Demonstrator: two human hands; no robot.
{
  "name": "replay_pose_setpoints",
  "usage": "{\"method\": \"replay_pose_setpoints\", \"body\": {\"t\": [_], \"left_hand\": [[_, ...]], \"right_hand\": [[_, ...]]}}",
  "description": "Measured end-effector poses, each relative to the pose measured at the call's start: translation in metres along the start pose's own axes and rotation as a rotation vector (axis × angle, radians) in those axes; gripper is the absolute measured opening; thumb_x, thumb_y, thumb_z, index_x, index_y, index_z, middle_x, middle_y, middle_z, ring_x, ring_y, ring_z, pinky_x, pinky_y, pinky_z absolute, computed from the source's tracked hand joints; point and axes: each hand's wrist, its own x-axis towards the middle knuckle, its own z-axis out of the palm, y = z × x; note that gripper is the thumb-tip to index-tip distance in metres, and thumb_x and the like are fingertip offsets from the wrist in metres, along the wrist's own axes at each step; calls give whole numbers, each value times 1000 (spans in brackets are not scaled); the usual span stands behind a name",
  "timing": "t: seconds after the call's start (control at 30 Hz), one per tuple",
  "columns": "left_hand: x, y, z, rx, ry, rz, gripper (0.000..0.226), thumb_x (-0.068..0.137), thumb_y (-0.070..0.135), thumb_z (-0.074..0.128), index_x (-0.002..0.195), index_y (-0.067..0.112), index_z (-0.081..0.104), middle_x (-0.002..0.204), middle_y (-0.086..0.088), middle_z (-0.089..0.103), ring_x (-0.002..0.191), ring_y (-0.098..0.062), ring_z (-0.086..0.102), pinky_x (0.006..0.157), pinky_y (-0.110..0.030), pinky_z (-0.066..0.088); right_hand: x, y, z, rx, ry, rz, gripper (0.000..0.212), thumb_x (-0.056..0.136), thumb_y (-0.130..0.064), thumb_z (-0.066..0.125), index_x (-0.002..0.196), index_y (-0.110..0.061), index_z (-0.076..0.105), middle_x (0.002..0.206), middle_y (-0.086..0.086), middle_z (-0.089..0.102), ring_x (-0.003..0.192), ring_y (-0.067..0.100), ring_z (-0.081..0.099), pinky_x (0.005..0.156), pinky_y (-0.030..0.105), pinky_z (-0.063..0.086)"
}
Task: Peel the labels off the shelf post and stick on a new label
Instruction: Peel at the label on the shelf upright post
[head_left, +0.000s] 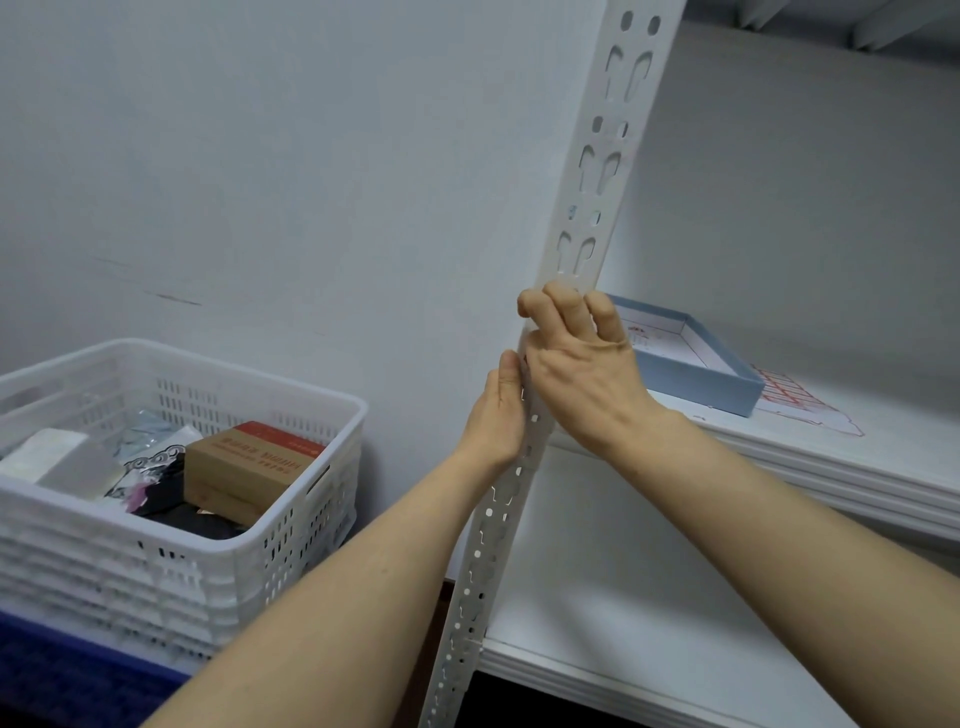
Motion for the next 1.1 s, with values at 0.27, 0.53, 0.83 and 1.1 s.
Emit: {"method": "replay_pose_setpoints", "body": {"t": [0.27,0.53,0.83,1.1], "left_hand": [[1,0,0,-20,2,-11,64,94,57,9,136,21,42,141,-5,46,132,-19,40,99,-23,26],[0,-1,0,-24,-2,-22,69,93,61,9,140,21,39,143,-5,44,134,-20,38,110,-30,26],[-1,1,-1,-12,1,-9,66,95,57,9,140,19,38,144,-5,43,136,-20,35,101,-23,24],[-3,1,1,-35,-3,-13,66,94,59,10,139,22,39,145,-5,42,136,-19,36,103,-24,24]], "right_hand": [[-24,11,-9,-120,-41,58,13,65,-6,71,67,-12,59,108,2,60,108,19,37,86,32,26],[-18,17,-18,70,-74,243,26,56,-29,81,71,-15,65,107,7,64,108,23,36,85,33,23],[-7,17,-11,-53,-90,-6,22,60,-13,78,59,-13,57,108,3,64,110,21,38,86,32,28],[-14,18,-5,-71,-53,-43,19,68,-6,69,63,-13,53,108,-1,38,105,18,38,84,30,28]]}}
